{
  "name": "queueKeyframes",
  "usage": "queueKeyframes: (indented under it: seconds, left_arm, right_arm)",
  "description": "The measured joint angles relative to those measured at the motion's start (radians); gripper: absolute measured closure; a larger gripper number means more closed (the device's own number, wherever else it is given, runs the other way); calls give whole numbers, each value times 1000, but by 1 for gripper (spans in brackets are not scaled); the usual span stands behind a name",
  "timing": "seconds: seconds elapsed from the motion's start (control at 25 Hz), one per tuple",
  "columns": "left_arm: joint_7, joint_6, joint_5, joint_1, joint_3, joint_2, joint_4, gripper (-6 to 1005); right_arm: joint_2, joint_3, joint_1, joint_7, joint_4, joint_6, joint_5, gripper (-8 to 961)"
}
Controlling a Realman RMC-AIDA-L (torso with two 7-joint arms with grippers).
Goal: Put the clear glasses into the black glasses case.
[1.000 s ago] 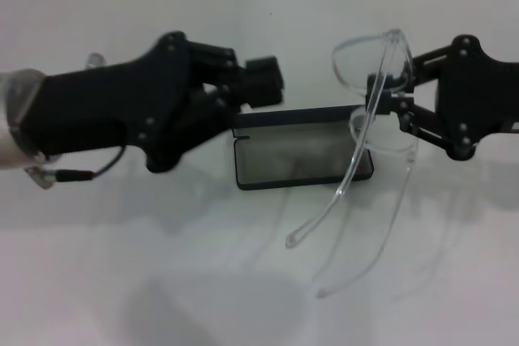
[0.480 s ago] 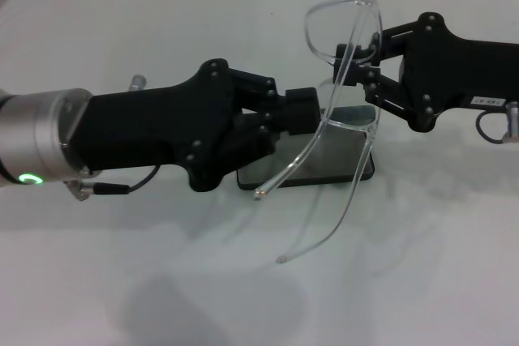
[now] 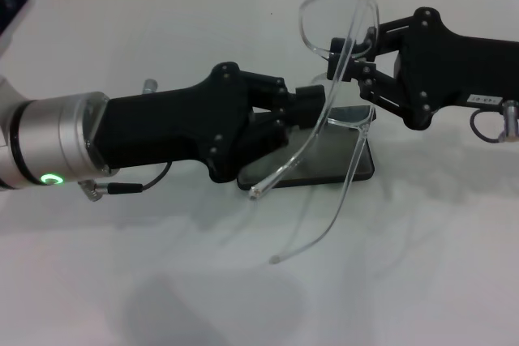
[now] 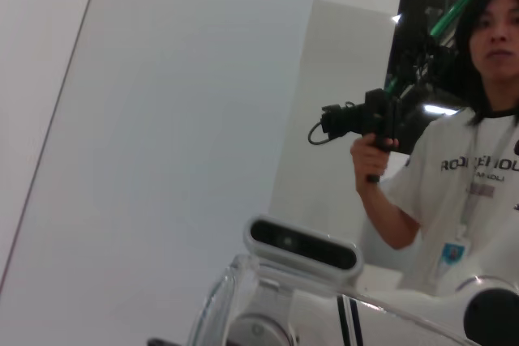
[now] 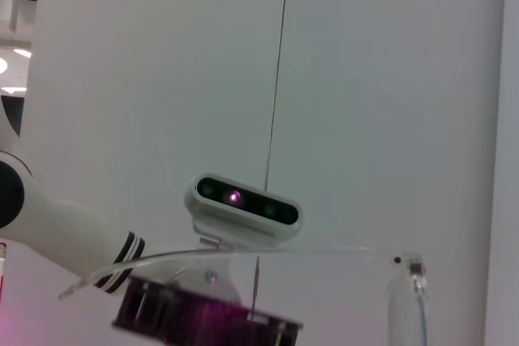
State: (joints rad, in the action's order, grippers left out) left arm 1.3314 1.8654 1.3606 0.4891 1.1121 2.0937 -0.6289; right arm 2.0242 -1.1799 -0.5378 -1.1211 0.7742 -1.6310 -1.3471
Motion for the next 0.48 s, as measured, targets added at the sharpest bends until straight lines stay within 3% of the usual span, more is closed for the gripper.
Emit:
queueKeyframes:
  seconds: [0.48]
  left_arm:
    - [-31, 127, -136, -22, 25, 0, -1, 939]
  right_arm:
    - [-4, 5, -5, 35, -86, -14, -14, 833]
